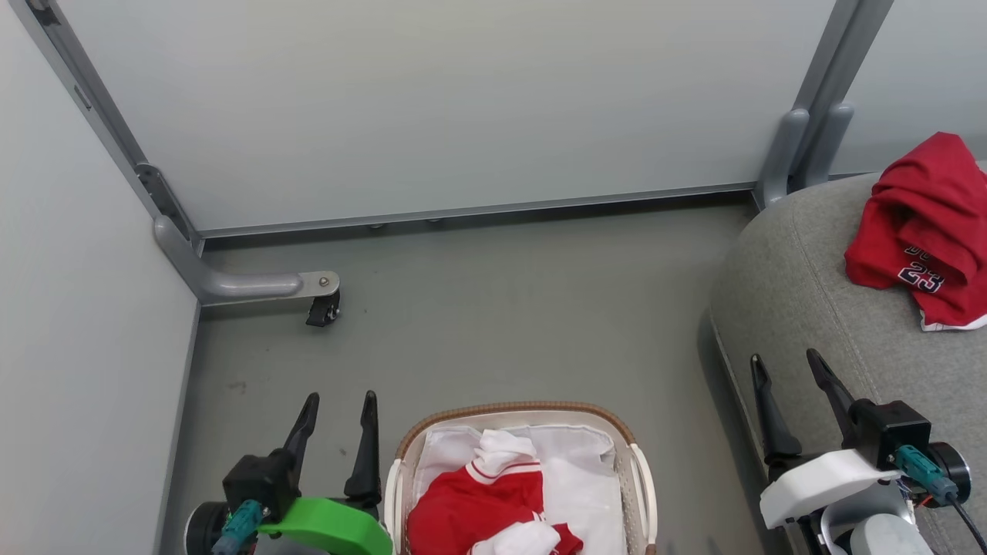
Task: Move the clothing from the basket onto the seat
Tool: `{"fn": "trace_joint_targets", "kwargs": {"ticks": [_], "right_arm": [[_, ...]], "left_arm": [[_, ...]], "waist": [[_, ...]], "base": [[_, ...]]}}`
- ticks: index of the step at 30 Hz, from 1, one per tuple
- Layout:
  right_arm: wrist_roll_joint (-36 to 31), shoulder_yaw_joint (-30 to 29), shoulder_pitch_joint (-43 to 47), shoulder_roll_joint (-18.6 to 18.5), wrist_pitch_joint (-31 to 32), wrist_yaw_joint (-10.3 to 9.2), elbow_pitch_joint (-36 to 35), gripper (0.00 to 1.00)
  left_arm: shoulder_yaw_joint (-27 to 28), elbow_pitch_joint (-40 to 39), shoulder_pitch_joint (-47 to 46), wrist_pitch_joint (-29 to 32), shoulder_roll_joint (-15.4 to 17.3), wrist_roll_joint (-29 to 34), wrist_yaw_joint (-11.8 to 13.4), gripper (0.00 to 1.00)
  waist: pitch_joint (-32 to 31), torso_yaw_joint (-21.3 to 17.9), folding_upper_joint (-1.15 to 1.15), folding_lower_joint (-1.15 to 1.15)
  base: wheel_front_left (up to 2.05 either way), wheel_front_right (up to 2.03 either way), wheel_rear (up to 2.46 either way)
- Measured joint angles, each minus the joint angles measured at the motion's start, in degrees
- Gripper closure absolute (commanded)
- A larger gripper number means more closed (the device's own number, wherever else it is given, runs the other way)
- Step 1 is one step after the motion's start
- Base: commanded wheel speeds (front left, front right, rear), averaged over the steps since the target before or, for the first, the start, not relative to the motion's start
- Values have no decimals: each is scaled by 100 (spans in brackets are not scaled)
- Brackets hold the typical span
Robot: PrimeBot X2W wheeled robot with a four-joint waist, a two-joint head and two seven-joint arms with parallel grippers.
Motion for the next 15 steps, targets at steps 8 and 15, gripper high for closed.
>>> {"fn": "trace_joint_targets", "kwargs": {"ticks": [8, 15], "right_arm": [[-90, -162, -253, -1, 0, 0, -192, 0], [-282, -235, -703, 0, 0, 0, -376, 0]], "left_arm": [[-345, 268, -732, -1, -2, 422, -101, 0], [-966, 947, -1543, 0, -4, 564, -193, 0]], "waist": [[306, -32, 0, 0], [882, -143, 0, 0]], "base": [[0, 0, 0], [0, 0, 0]]}}
